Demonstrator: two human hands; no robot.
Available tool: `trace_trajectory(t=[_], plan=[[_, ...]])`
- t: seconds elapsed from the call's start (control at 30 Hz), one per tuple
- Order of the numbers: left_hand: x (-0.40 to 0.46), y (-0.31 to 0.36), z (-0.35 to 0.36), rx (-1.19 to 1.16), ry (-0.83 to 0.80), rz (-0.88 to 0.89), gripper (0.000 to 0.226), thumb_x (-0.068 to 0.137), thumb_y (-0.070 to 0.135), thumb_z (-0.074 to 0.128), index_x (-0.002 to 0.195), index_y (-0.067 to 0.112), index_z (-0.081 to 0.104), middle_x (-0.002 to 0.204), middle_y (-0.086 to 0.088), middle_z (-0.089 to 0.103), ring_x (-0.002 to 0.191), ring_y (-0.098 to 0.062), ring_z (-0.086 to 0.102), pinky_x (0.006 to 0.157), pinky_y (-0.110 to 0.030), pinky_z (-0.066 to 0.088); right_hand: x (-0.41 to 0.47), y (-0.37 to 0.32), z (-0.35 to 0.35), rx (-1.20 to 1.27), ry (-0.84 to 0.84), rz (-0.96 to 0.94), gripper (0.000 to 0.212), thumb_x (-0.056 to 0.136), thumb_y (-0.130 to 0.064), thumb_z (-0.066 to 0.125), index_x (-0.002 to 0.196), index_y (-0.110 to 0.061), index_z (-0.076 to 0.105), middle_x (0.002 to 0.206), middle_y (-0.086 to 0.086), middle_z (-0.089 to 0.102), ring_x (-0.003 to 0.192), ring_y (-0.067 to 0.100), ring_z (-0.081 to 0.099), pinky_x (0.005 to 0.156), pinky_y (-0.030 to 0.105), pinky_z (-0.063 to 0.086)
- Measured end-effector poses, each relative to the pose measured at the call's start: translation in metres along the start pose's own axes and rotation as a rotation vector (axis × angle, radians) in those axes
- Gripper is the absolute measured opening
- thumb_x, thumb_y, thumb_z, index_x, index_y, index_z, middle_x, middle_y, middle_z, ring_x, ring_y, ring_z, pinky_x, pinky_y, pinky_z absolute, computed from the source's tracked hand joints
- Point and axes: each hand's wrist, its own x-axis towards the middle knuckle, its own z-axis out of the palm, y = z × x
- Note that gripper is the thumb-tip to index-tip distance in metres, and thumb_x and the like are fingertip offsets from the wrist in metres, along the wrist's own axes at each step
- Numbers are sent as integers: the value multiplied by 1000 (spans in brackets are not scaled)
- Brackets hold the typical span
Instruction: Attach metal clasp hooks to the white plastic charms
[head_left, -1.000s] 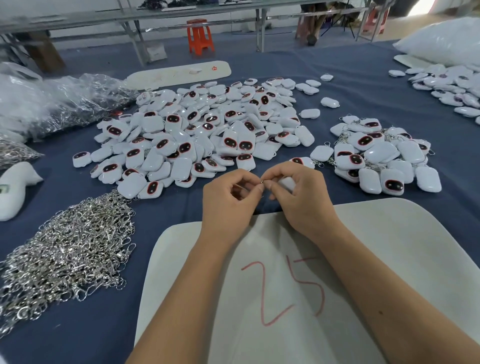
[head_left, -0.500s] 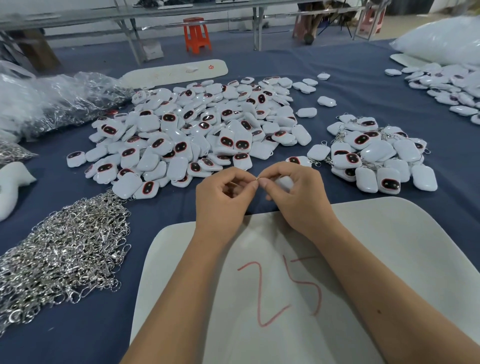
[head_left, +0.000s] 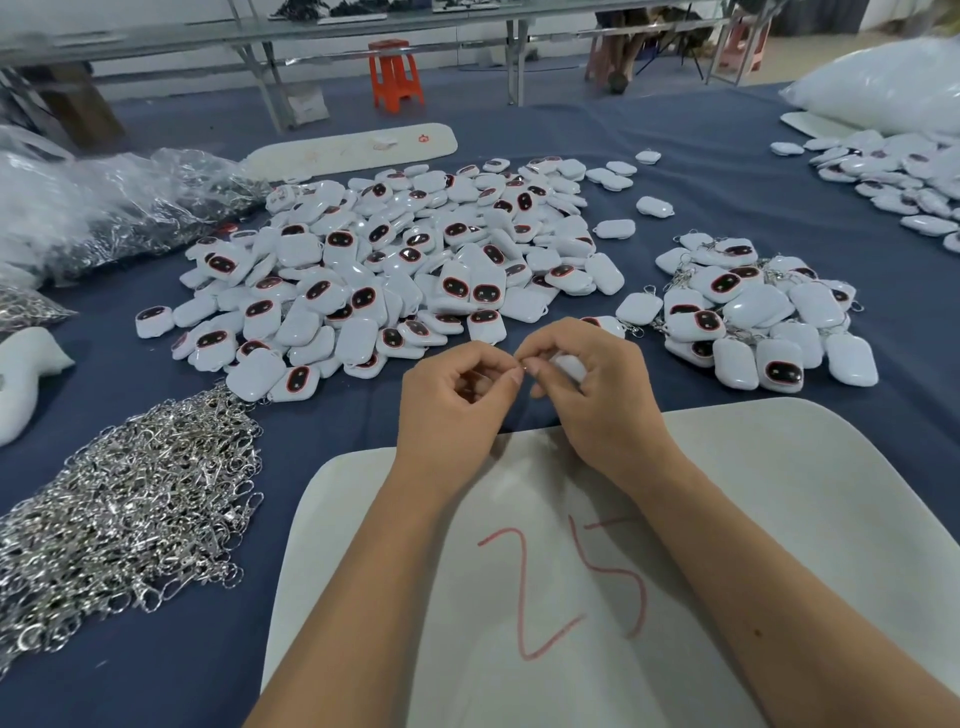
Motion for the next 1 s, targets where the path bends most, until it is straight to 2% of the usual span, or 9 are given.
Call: trace_trajectory(t=[0.1,0.2,0.3,0.5,0.57,0.7,0.83,1.0], plan=[[-1,1,1,-11,-9,-17,17,89,6,71,78,19,73,71,2,71,70,-33,62,63,-34,51,1,2,-1,19,-19,49,18,94,1,66,91,-14,73,74,-12,68,71,11,65,72,26,53],[-1,1,1,-23,-1,-45,16,89,6,73,79,18,74,72,5,73,71,-28,66,68,-36,55,0,4,0,71,-24,117,16,97,-4,66,91,-16,72,64,-4,69,59,12,65,62,23,53],[-1,0,1,-15,-8,-58,14,89,5,72,80,15,75,73,4,74,72,-26,68,71,-37,56,0,4,1,141,-22,180,17,99,-4,65,91,-18,72,64,1,70,55,23,67,54,30,58],[1,-1,1,6,-2,-59,15,89,4,71,81,16,75,75,5,73,74,-26,66,70,-33,55,0,3,-2,227,-25,229,16,97,-1,67,91,-15,72,68,5,72,54,25,69,57,33,61],[1,-1,1,1,4,-63,14,88,4,72,83,17,75,76,5,73,72,-24,66,69,-32,55,-1,2,-3,253,-25,238,16,95,2,69,93,-13,73,73,5,74,55,27,71,58,34,62],[1,-1,0,-14,6,-67,13,86,4,76,85,17,75,76,7,73,65,-7,60,65,-22,52,-3,1,-2,275,9,223,21,91,6,72,93,-15,74,86,3,74,61,26,75,60,28,62],[0,-1,0,-8,14,-55,16,87,3,74,84,19,75,77,6,75,69,-16,66,67,-26,55,-3,1,0,247,38,177,21,89,7,73,92,-14,74,82,1,74,69,21,76,62,27,62],[0,-1,0,7,22,-66,18,88,2,72,80,18,73,74,6,73,67,-10,62,65,-23,52,-4,2,0,173,21,127,20,89,5,74,94,-14,74,83,-6,74,74,16,76,59,26,61]])
